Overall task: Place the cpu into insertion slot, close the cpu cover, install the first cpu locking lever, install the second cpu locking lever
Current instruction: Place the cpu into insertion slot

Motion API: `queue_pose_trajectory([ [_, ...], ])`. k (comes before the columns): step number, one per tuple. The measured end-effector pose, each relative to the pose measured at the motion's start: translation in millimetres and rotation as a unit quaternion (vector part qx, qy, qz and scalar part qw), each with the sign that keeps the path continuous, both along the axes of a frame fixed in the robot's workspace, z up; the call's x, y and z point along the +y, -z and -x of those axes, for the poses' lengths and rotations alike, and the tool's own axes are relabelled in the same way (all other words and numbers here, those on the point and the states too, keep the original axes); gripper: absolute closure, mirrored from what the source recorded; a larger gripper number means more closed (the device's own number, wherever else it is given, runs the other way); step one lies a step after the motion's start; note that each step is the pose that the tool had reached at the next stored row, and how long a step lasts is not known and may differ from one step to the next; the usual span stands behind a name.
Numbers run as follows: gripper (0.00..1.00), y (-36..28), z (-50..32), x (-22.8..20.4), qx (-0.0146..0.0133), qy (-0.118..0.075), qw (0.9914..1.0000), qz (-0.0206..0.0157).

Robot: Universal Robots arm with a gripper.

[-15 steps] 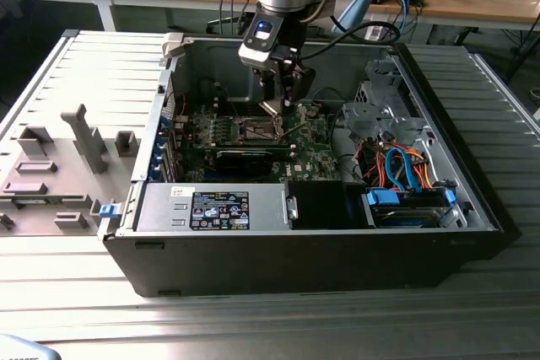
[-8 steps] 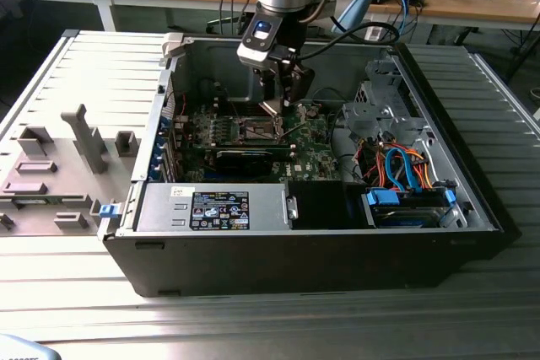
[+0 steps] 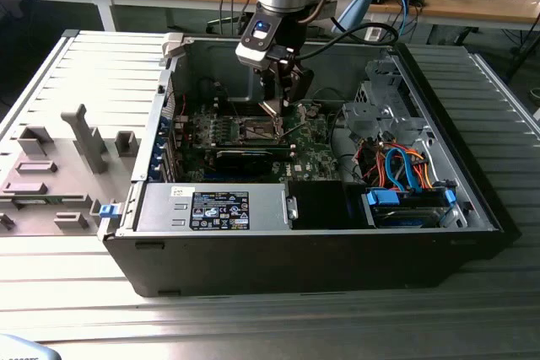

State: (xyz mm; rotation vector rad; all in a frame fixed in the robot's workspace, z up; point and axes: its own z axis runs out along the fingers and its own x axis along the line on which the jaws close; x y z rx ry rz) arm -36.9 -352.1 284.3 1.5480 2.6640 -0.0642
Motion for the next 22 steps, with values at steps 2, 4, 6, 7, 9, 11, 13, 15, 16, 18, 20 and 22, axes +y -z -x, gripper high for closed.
queue_pose_trajectory([
  [2, 0.46, 0.1, 0.0, 0.0, 0.0, 0.005, 0.99999, 0.0],
  [4, 0.46, 0.1, 0.0, 0.0, 0.0, 0.009, 0.99996, 0.0],
  [6, 0.46, 0.1, 0.0, 0.0, 0.0, 0.012, 0.99993, 0.0],
  [7, 0.46, 0.1, 0.0, 0.0, 0.0, 0.013, 0.99991, 0.0],
  [9, 0.46, 0.2, 0.0, 0.0, 0.0, 0.017, 0.99986, 0.0],
  [11, 0.46, 0.3, 0.0, 0.0, 0.0, 0.021, 0.99978, 0.0],
  [13, 0.46, 0.3, 0.0, 0.0, 0.0, 0.023, 0.99973, 0.0],
  [15, 0.46, 0.3, 0.0, 0.0, 0.0, 0.026, 0.99965, 0.0],
  [16, 0.46, 0.4, 0.0, 0.0, 0.0, 0.028, 0.9996, 0.0],
  [18, 0.46, 0.4, 0.0, 0.0, 0.0, 0.032, 0.99948, 0.0],
  [20, 0.46, 0.4, 0.0, 0.0, 0.0, 0.035, 0.9994, 0.0],
  [22, 0.46, 0.5, 0.0, 0.0, 0.0, 0.037, 0.9993, 0.0],
])
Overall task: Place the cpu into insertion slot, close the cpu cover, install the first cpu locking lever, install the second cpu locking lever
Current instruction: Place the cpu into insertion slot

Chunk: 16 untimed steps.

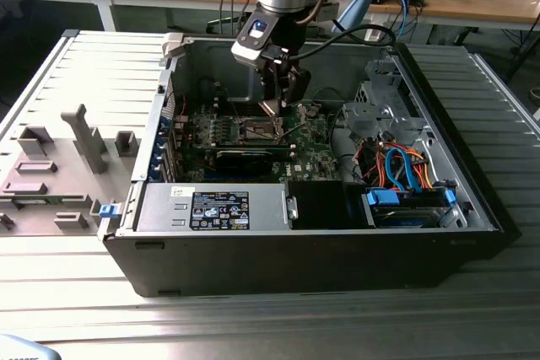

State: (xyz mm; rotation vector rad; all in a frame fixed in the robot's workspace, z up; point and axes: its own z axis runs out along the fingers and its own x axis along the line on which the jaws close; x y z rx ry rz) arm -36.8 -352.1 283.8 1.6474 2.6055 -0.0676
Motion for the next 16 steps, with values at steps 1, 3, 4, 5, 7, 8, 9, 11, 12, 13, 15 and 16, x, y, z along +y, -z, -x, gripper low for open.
queue_pose_trajectory([
  [1, 0.46, 0.0, 0.0, 0.0, 0.0, 0.001, 1.0, 0.0],
  [3, 0.46, 0.0, 0.0, 0.0, 0.0, 0.004, 0.99999, 0.0],
  [4, 0.46, 0.1, 0.0, 0.0, 0.0, 0.006, 0.99998, 0.0],
  [5, 0.46, 0.1, 0.0, 0.0, 0.0, 0.007, 0.99997, 0.0],
  [7, 0.46, 0.1, 0.0, 0.0, 0.0, 0.01, 0.99995, 0.0],
  [8, 0.46, 0.2, 0.0, 0.0, 0.0, 0.011, 0.99994, 0.0],
  [9, 0.46, 0.2, 0.0, 0.0, 0.0, 0.013, 0.99991, 0.0],
  [11, 0.46, 0.2, 0.0, 0.0, 0.0, 0.016, 0.99987, 0.0],
  [12, 0.46, 0.3, 0.0, 0.0, 0.0, 0.018, 0.99984, 0.0],
  [13, 0.46, 0.3, 0.0, 0.0, 0.0, 0.02, 0.99981, 0.0],
  [15, 0.46, 0.4, 0.0, 0.0, 0.0, 0.023, 0.99974, 0.0],
  [16, 0.46, 0.4, 0.0, 0.0, 0.0, 0.024, 0.99972, 0.0],
])
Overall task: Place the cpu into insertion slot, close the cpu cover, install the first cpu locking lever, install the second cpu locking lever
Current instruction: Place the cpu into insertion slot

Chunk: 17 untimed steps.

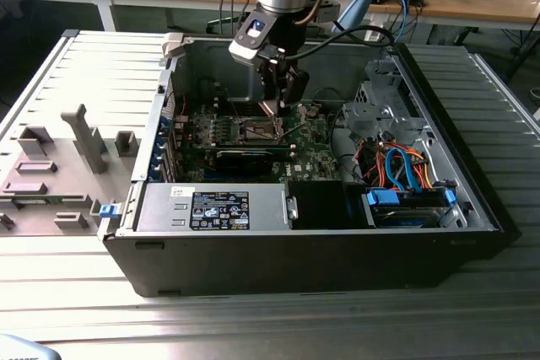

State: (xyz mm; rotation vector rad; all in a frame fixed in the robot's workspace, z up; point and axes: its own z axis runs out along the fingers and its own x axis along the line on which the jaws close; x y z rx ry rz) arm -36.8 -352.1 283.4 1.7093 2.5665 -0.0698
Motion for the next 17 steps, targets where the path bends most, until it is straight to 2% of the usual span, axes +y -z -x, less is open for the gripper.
queue_pose_trajectory([
  [17, 0.46, 0.4, 0.0, 0.0, 0.0, 0.024, 0.99971, 0.0],
])
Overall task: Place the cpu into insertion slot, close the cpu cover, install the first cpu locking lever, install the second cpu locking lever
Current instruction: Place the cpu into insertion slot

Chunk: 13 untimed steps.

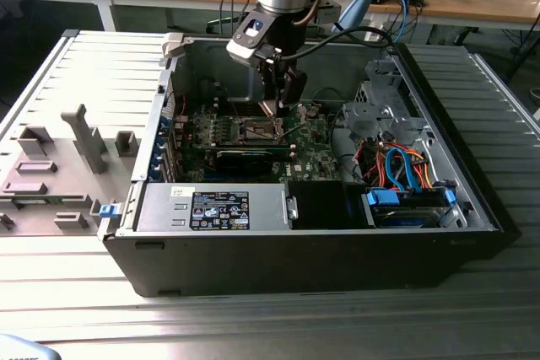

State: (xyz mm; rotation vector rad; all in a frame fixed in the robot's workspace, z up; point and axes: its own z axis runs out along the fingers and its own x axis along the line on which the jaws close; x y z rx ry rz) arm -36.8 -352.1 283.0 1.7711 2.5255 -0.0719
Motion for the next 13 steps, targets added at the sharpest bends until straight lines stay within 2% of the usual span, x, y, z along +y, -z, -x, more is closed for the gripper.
queue_pose_trajectory([
  [13, 0.46, 0.3, 0.0, 0.0, 0.0, 0.019, 0.99982, 0.0],
])
